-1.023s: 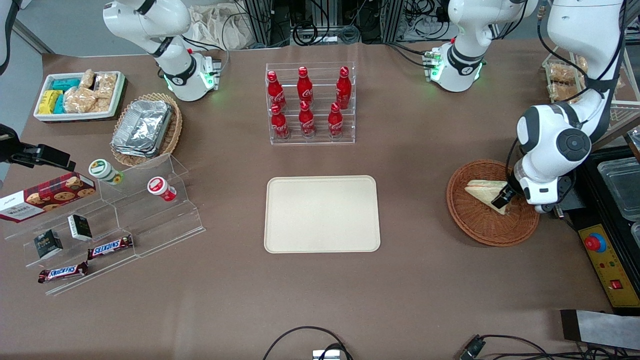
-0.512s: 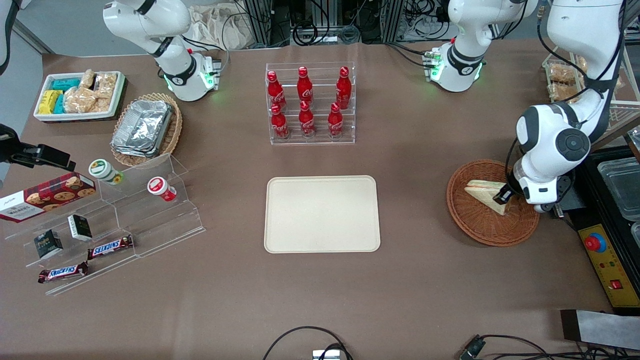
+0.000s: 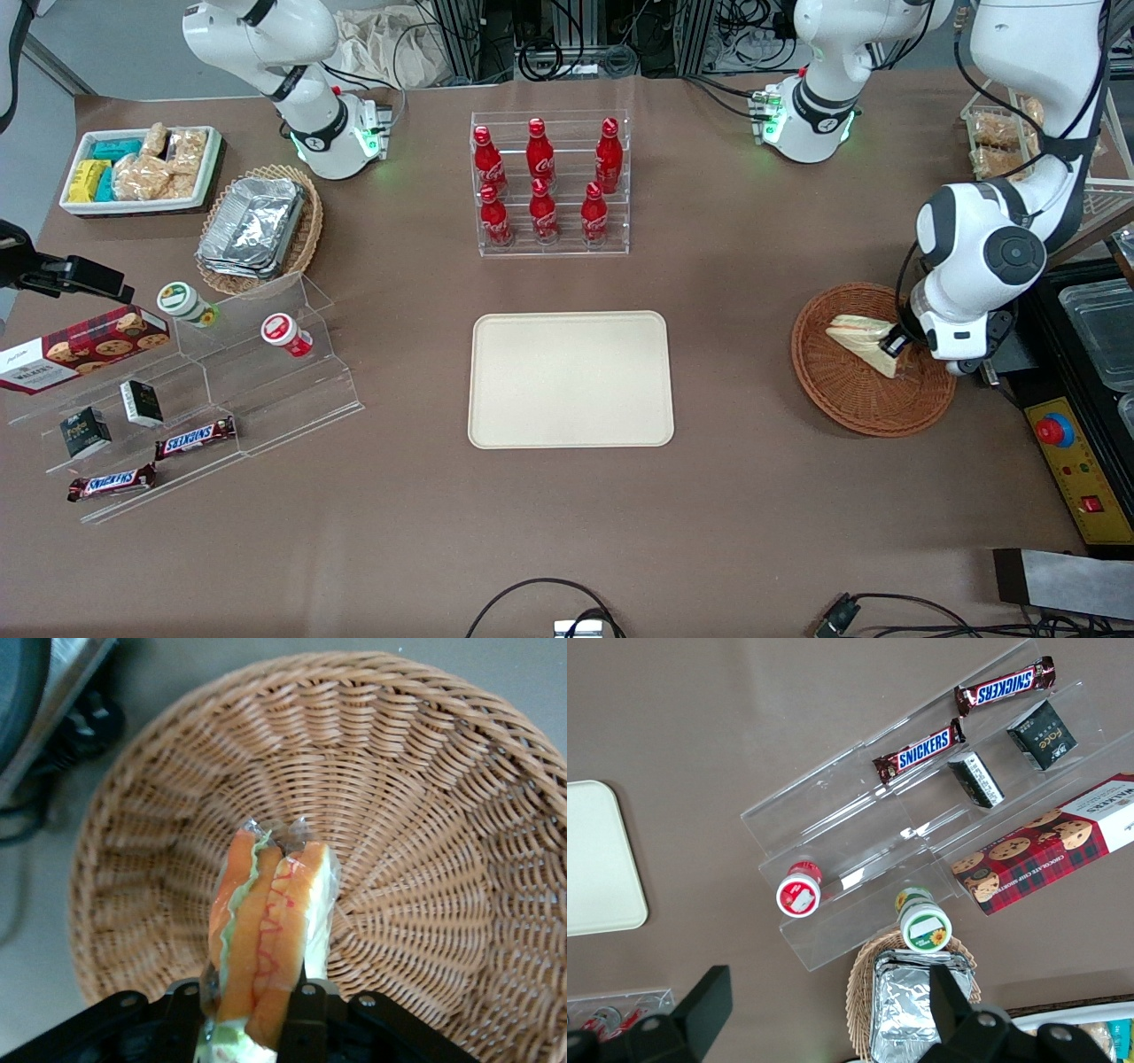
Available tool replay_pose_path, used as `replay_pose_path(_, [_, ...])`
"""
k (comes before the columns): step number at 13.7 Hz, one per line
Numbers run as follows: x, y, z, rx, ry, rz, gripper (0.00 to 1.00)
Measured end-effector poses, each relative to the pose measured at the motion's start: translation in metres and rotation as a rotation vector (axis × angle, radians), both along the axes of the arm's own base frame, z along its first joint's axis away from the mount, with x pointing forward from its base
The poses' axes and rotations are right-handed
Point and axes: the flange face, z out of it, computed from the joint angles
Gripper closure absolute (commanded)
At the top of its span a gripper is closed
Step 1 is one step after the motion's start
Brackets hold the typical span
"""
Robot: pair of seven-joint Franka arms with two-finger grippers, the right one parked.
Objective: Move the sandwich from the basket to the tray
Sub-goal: 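Lift the sandwich up out of the basket with the left gripper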
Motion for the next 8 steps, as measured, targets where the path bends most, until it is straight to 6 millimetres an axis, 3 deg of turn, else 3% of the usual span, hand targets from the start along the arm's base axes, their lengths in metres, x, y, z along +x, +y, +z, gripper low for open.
replay_pose_path(5, [0.005,-0.004,0.081,0.049,0.056,-0.227,0.71])
replay_pose_path(8, [-0.002,-0.012,0.113,0.035,0.074,-0.406,0.71])
